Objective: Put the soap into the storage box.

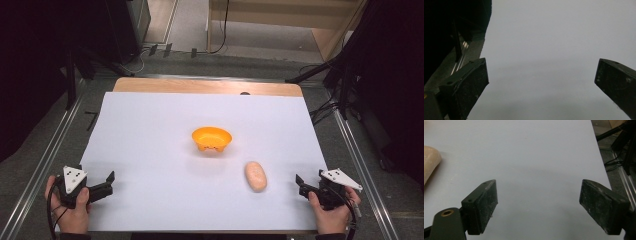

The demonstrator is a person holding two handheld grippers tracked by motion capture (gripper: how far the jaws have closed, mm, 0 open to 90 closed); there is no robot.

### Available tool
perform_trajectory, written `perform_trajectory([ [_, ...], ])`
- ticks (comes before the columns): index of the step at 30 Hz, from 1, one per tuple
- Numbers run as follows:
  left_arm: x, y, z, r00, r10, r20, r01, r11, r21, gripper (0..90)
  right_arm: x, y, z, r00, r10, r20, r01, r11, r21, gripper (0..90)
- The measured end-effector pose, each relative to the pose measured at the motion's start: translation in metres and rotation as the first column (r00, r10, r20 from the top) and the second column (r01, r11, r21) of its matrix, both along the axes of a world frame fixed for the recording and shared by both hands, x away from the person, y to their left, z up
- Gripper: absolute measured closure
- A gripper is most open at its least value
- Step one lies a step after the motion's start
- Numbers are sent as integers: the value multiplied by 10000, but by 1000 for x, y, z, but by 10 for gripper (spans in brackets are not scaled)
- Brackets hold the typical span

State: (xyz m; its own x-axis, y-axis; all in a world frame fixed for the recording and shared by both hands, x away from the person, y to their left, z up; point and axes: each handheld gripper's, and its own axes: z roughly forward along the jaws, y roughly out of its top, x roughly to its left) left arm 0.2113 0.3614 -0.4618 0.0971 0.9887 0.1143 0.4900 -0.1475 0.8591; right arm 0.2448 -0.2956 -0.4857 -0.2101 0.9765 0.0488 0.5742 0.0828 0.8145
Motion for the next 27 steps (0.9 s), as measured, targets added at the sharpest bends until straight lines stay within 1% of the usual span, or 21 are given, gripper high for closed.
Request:
perform_trajectory([
  [3, 0, 0, 0, 10000, -2, 13, 2, 10000, -58, 0, 0, 0, 1, 10000, -1, 33, 1, 10000, -6, 167],
  [4, 0, 1, 0, 10000, -10, 41, 10, 9998, -200, 0, 0, 0, 2, 9998, -170, 112, 169, 9998, 112, 196],
  [8, 0, 2, 0, 10000, -19, -23, 19, 9997, -237, 0, 0, -1, 2, 9996, -276, 82, 275, 9995, 151, 222],
  [10, 1, 2, 0, 10000, -19, -97, 17, 9999, -153, 0, 0, -1, 1, 9993, -371, 50, 371, 9993, -13, 261],
  [11, 1, 1, 0, 9999, -9, -106, 8, 9999, -134, 0, 0, 0, 1, 9992, -390, -66, 389, 9990, -212, 280],
  [12, 1, 1, 0, 9999, 13, -123, -15, 9999, -131, 0, 0, 1, 1, 9988, -461, -147, 456, 9985, -287, 285],
  [13, 2, 1, 0, 9999, 5, -131, -7, 9999, -142, 0, 0, 1, 2, 9986, -475, -221, 469, 9986, -254, 302],
  [14, 1, 1, 0, 9999, -2, -140, 0, 9999, -138, 0, 1, 1, 3, 9986, -410, -330, 409, 9992, -52, 302],
  [15, 1, 1, 0, 9999, -7, -142, 5, 9999, -148, 0, 1, 1, 4, 9985, -391, -386, 392, 9992, 22, 302],
  [18, 1, 1, 0, 9999, -5, -135, 3, 9999, -139, 0, 1, 3, 6, 9981, -453, -426, 451, 9990, -44, 336],
  [19, 1, 1, 0, 9999, -5, -135, 3, 9999, -139, 0, 1, 3, 6, 9981, -474, -404, 469, 9988, -126, 337],
  [21, 1, 1, 0, 9999, -8, -104, 6, 9999, -135, 0, 2, 4, 7, 9984, -472, -324, 469, 9988, -100, 348],
  [22, 1, 1, 0, 9999, -11, -103, 10, 9999, -140, 0, 3, 4, 7, 9989, -328, -329, 327, 9995, -52, 346],
  [23, 1, 1, 0, 9999, -16, -100, 15, 9999, -134, 0, 4, 5, 8, 9986, -364, -393, 364, 9993, 6, 347],
  [26, 1, 1, 0, 10000, 6, -81, -7, 9999, -118, 0, 5, 8, 9, 9989, -120, -462, 120, 9999, 0, 360],
  [27, 1, 1, 0, 10000, 8, -79, -9, 9999, -115, 0, 6, 9, 9, 9988, -61, -495, 55, 9999, -115, 363],
])
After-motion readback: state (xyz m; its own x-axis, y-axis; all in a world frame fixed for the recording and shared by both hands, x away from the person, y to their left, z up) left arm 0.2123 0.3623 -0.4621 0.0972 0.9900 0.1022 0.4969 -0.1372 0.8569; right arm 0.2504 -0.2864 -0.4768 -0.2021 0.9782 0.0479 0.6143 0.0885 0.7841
